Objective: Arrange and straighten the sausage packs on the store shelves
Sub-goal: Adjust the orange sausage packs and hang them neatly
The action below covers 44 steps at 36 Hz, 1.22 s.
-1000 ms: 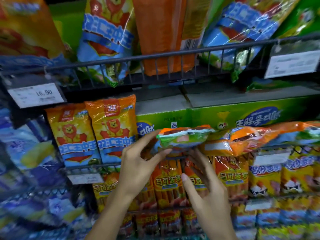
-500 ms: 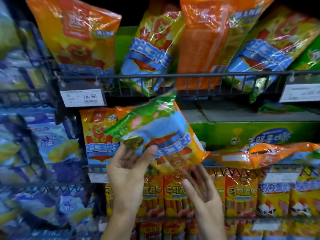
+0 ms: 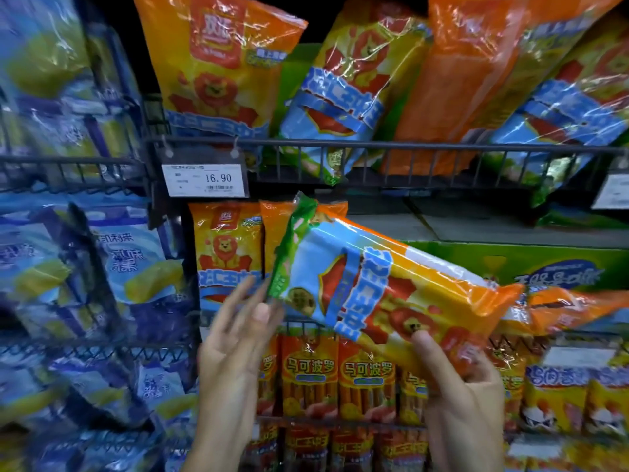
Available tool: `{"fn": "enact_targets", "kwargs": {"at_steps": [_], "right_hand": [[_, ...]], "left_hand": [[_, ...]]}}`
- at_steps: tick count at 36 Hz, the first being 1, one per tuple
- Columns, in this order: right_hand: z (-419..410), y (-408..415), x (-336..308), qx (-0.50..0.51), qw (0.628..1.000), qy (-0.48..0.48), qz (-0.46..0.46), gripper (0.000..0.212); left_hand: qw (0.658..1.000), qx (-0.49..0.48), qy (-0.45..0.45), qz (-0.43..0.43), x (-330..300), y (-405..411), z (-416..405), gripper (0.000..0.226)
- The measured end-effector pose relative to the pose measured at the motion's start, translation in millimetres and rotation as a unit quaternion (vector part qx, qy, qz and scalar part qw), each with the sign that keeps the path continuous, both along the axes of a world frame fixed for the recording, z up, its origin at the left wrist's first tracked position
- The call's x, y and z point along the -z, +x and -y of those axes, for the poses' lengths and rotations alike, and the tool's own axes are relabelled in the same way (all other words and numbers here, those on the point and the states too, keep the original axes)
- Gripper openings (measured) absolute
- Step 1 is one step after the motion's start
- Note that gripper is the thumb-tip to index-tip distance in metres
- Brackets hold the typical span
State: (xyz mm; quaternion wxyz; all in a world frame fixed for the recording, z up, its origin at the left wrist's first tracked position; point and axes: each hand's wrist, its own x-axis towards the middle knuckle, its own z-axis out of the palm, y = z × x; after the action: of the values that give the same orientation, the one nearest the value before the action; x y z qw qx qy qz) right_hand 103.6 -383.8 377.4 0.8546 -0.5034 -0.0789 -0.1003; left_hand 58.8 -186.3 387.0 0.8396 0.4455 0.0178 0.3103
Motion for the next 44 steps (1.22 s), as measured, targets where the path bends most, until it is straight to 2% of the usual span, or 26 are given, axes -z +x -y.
{"fn": "enact_targets", "kwargs": {"at_steps": [2,3,5,7,10,12,14,15,17,19,21,24,28,29,31,34,37,41,44], "right_hand": [[7,-1,-8,0.022,0.998,-0.052,0.027,0.074],[12,-1,-11,0.024,0.995,-0.091,0.041,0.071],[22,-2,-20,0.000,0.982,-0.170,0.081,0.048],[26,-6,-28,-0.027,0.964,-0.242,0.112,0.034],[26,-10,-29,-0.073,0.929,-0.331,0.144,0.035],[21,-12,-28,-0.108,0.917,-0.357,0.141,0.034],[16,-13,-24,-0.130,0.906,-0.375,0.150,0.039],[13,-14,-23,-0.139,0.897,-0.387,0.159,0.042],[11,-14,-22,-0.153,0.884,-0.409,0.167,0.046],[12,-15,-23,-0.153,0.880,-0.420,0.164,0.049],[17,-16,-26,-0.152,0.885,-0.411,0.160,0.054],[28,-16,-27,-0.137,0.899,-0.384,0.156,0.078],[30,-14,-18,-0.140,0.906,-0.372,0.146,0.097],[25,-15,-17,-0.132,0.916,-0.358,0.127,0.093],[15,-18,-20,-0.095,0.921,-0.351,0.140,0.071],[9,-13,-31,-0.022,0.914,-0.345,0.213,0.044],[11,-1,-43,0.033,0.907,-0.326,0.265,0.020],[12,18,-49,0.078,0.918,-0.280,0.271,0.035],[8,31,-47,0.107,0.919,-0.266,0.270,0.034]], "left_hand": [[0.990,-0.103,0.100,0.006,-1,-8,-10,0.063],[0.980,-0.136,0.148,0.007,-3,-12,-16,0.058],[0.953,-0.138,0.271,0.013,-11,-21,-25,0.056],[0.911,-0.077,0.406,-0.009,-21,-27,-32,0.056],[0.822,0.007,0.564,-0.071,-31,-29,-34,0.069],[0.785,0.087,0.602,-0.118,-30,-26,-32,0.073],[0.750,0.148,0.624,-0.160,-23,-21,-31,0.066],[0.744,0.165,0.625,-0.170,-20,-19,-31,0.059],[0.748,0.188,0.615,-0.166,-12,-16,-33,0.046],[0.773,0.192,0.585,-0.155,-2,-16,-33,0.040],[0.804,0.178,0.552,-0.133,9,-18,-32,0.041],[0.845,0.134,0.507,-0.107,24,-18,-28,0.041],[0.895,0.094,0.430,-0.071,25,-9,-24,0.056],[0.906,0.090,0.409,-0.055,21,-6,-21,0.053],[0.919,0.076,0.384,-0.038,12,1,-16,0.049],[0.921,0.085,0.380,-0.006,-3,15,-6,0.057],[0.918,0.102,0.383,0.016,-20,30,2,0.046],[0.903,0.103,0.416,0.038,-43,52,9,0.046],[0.886,0.098,0.452,0.030,-57,62,6,0.045]]}}
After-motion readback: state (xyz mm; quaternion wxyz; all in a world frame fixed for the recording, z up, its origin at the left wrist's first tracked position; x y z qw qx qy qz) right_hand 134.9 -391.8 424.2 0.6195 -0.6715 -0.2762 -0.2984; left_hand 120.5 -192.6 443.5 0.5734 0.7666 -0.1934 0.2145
